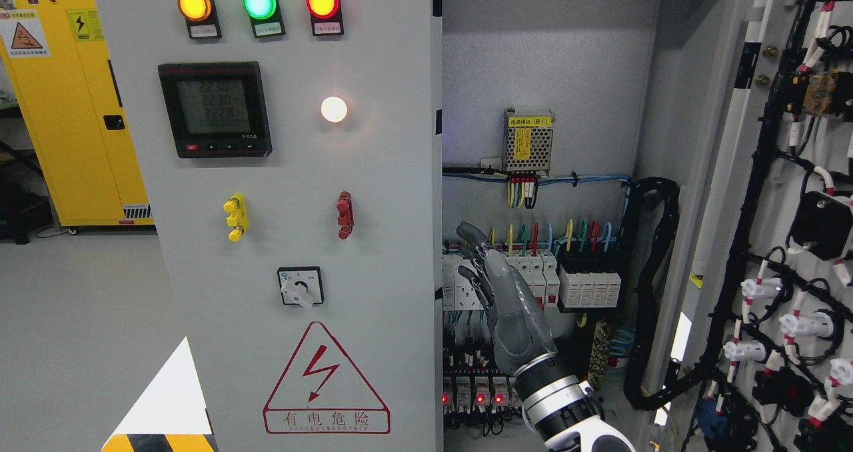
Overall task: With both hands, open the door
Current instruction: 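Raise the right hand into the cabinet opening toward the indicator-light door, then hook the right hand fingers behind the inner edge of the indicator-light door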
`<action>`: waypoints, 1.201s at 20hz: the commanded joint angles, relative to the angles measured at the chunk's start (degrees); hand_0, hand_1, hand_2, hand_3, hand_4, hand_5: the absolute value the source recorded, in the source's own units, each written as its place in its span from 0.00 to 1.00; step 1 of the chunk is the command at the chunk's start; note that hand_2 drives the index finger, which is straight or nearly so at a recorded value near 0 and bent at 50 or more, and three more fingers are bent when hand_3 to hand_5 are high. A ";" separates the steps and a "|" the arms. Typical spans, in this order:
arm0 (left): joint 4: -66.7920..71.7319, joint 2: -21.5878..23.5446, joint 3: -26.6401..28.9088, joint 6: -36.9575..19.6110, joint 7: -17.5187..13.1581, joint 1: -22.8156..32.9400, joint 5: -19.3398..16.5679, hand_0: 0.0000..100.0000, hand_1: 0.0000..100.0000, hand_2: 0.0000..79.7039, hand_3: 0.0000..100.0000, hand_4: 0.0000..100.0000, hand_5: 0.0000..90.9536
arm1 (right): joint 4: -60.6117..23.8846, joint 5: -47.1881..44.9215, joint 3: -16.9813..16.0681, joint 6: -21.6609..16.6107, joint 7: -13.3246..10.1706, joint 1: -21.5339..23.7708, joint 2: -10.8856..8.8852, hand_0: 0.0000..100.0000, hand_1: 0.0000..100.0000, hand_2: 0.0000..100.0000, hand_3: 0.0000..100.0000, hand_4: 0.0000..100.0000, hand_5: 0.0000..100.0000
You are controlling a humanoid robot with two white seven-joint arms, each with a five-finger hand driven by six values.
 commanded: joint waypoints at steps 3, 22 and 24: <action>0.01 -1.49 0.00 -0.02 0.04 0.00 -0.01 0.00 0.00 0.00 0.00 0.00 0.00 | 6.39 -0.38 -0.58 0.09 0.03 -3.11 1.11 0.22 0.00 0.00 0.00 0.00 0.00; 0.01 -1.58 0.00 -0.02 0.04 0.00 -0.01 0.00 0.00 0.00 0.00 0.00 0.00 | 9.29 -4.76 -0.67 4.39 0.56 -9.09 1.11 0.22 0.00 0.00 0.00 0.00 0.00; -0.08 -1.58 0.00 -0.02 0.04 0.00 0.08 0.00 0.00 0.00 0.00 0.00 0.00 | 9.47 -5.65 -0.67 5.01 0.56 -9.44 1.03 0.22 0.00 0.00 0.00 0.00 0.00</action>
